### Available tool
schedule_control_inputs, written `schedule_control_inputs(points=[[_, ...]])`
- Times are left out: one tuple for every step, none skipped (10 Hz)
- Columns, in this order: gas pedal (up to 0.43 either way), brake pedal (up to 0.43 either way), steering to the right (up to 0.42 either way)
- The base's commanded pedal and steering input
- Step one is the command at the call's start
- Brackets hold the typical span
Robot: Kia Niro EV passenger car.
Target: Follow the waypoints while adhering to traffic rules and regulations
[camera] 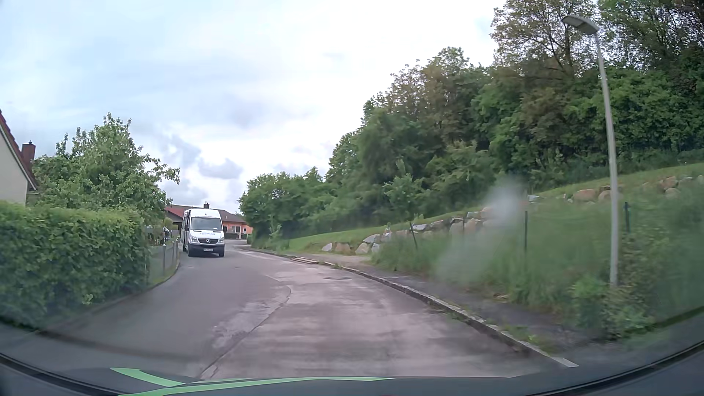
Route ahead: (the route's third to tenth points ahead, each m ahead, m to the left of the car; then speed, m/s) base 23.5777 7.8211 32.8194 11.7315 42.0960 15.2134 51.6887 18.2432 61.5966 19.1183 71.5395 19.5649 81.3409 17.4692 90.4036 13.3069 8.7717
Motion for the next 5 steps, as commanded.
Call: schedule_control_inputs(points=[[0.000, 0.000, -0.076], [0.000, 0.000, -0.075], [0.000, 0.000, -0.074], [0.000, 0.000, -0.073], [0.000, 0.000, -0.071]])
